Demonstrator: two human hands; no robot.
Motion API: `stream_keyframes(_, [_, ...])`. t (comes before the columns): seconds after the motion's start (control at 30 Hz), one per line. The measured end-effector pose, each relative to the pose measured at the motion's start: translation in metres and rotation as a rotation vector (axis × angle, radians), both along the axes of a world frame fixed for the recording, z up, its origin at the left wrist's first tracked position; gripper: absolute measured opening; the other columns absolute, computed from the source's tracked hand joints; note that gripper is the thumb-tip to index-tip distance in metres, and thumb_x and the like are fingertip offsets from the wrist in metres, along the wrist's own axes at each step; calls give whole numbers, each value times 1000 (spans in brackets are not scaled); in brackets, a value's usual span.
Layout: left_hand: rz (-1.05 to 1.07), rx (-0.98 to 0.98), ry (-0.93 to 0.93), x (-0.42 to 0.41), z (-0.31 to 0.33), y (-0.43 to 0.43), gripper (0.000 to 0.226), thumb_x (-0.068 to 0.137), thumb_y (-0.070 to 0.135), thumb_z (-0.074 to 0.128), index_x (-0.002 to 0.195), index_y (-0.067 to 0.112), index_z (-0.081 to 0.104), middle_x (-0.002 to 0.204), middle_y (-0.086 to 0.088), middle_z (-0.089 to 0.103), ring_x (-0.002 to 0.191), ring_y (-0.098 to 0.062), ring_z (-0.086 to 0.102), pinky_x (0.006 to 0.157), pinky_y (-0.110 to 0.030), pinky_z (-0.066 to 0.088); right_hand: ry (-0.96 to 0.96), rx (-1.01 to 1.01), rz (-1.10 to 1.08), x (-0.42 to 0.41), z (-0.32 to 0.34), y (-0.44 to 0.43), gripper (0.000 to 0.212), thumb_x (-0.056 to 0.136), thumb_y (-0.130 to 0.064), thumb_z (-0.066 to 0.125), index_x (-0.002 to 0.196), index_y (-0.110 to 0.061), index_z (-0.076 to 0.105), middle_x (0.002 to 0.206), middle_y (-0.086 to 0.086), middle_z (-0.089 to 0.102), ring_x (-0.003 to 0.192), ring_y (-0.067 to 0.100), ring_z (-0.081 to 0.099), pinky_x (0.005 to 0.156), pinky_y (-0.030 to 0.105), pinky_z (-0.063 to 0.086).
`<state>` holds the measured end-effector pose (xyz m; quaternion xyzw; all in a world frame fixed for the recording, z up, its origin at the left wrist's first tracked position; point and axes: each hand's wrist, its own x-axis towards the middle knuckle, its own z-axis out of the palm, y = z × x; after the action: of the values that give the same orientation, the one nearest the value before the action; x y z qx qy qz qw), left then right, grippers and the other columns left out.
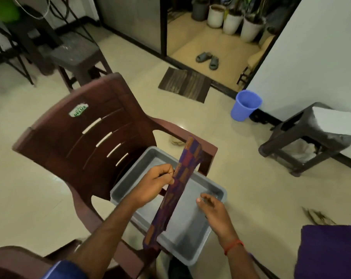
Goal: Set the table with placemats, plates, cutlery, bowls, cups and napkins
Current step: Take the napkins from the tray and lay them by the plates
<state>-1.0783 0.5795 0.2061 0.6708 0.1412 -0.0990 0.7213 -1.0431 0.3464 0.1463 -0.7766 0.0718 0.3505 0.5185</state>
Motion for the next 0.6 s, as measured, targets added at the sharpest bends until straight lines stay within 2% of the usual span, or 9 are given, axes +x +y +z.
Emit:
stream_keyframes(0.07, [22,-120,-60,-8,30,1,22,79,16,58,73,9,39,70,-18,38,64,-25,41,60,-28,38,69,77,-111,-14,19,5,52,86,-56,64,127,-24,63,130,-5,63,121,16,58,100,38,48])
stream_keyframes(0.13, [49,-241,-129,-12,55,1,29,72,20,63,72,5,37,72,-23,37,68,-30,37,65,-34,34,131,220,-204,-27,37,7,39,94,-54,57,126,-32,62,129,-10,62,126,17,54,105,42,46])
stream_keyframes(0.23, [52,-386,-192,-22,89,1,27,63,22,67,78,6,52,85,-16,58,75,-27,58,69,-35,51,285,532,-294,-39,62,7,49,94,-61,49,134,-34,60,133,-2,66,127,23,58,107,49,47])
stream_keyframes(0.3, [58,-535,-193,-29,107,1,45,55,24,77,92,1,64,95,-16,69,81,-26,68,73,-36,59,322,702,-305,-41,77,5,52,97,-56,47,140,-29,57,138,4,63,131,28,56,110,54,43])
stream_keyframes(0.37, [107,-628,-145,-37,118,0,58,53,30,83,102,4,68,99,-15,72,81,-25,72,70,-36,61,250,746,-358,-43,95,2,49,99,-45,49,142,-23,55,140,8,61,131,30,56,111,54,42])
stream_keyframes(0.43, [192,-595,-59,-45,119,-1,47,73,35,72,110,7,67,104,-15,72,83,-26,73,70,-38,62,117,743,-400,-45,109,-5,44,100,-34,51,140,-16,57,137,11,63,128,30,59,108,51,45])
stream_keyframes(0.5, [211,-511,-7,-52,112,-1,38,87,34,63,114,7,70,108,-16,74,92,-28,73,81,-44,62,-31,674,-421,-48,120,-14,39,100,-28,53,134,-11,61,129,13,68,121,29,64,102,44,53])
stream_keyframes(0.57, [140,-410,-39,-60,106,-4,42,84,40,77,112,9,72,108,-15,74,98,-28,72,86,-44,61,-146,578,-440,-55,126,-25,36,96,-30,59,122,-7,67,118,15,73,113,29,68,91,36,58])
stream_keyframes(0.6, [111,-384,-54,-64,101,-6,52,72,43,89,109,10,72,106,-14,74,96,-26,72,82,-41,62,-190,525,-449,-60,130,-30,37,93,-33,63,116,-5,69,112,16,74,108,29,70,86,34,59])
